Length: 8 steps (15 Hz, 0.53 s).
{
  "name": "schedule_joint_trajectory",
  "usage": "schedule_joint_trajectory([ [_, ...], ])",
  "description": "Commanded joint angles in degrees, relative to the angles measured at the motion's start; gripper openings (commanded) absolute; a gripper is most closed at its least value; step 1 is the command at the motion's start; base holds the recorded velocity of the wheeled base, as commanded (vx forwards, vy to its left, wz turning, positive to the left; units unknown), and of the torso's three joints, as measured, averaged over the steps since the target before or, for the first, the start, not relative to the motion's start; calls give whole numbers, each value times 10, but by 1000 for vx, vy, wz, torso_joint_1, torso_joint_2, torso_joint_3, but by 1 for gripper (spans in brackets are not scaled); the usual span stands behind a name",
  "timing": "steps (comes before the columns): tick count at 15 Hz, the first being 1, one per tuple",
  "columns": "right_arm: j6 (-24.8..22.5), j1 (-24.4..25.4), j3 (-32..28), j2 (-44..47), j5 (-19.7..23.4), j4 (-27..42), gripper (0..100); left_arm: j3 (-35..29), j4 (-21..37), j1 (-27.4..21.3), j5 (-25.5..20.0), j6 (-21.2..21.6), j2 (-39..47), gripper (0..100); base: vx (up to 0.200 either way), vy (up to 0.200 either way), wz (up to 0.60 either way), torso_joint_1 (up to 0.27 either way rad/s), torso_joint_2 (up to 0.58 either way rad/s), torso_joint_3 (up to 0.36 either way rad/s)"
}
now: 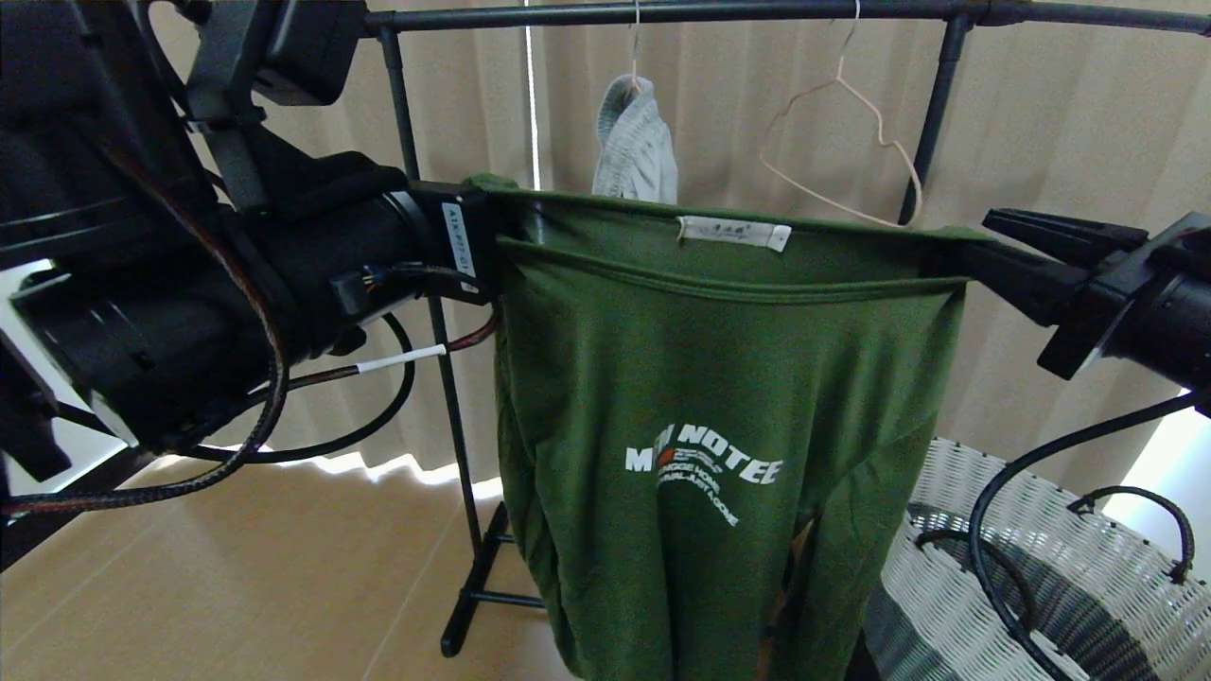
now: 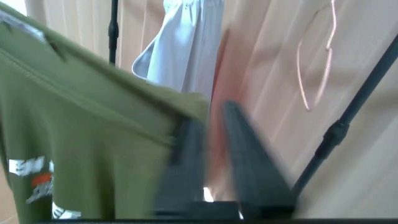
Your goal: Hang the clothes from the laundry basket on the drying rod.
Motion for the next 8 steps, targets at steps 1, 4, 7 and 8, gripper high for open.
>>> schedule_joint_trajectory([
  [1, 0, 1, 18, -12, 2, -4, 100, 7, -1, 15, 3, 9, 1, 0, 0, 0, 0, 0, 0, 0],
  [4, 1, 2, 64, -44, 7, -8, 100, 37, -25, 70, 5, 50, 3, 0, 0, 0, 0, 0, 0, 0],
  [7, 2, 2, 94, -71, 55, -9, 100, 52, -35, 102, 12, 51, 9, 0, 0, 0, 0, 0, 0, 0],
  [8, 2, 2, 106, -86, 83, -9, 100, 50, -36, 112, 32, 50, 20, 0, 0, 0, 0, 0, 0, 0],
])
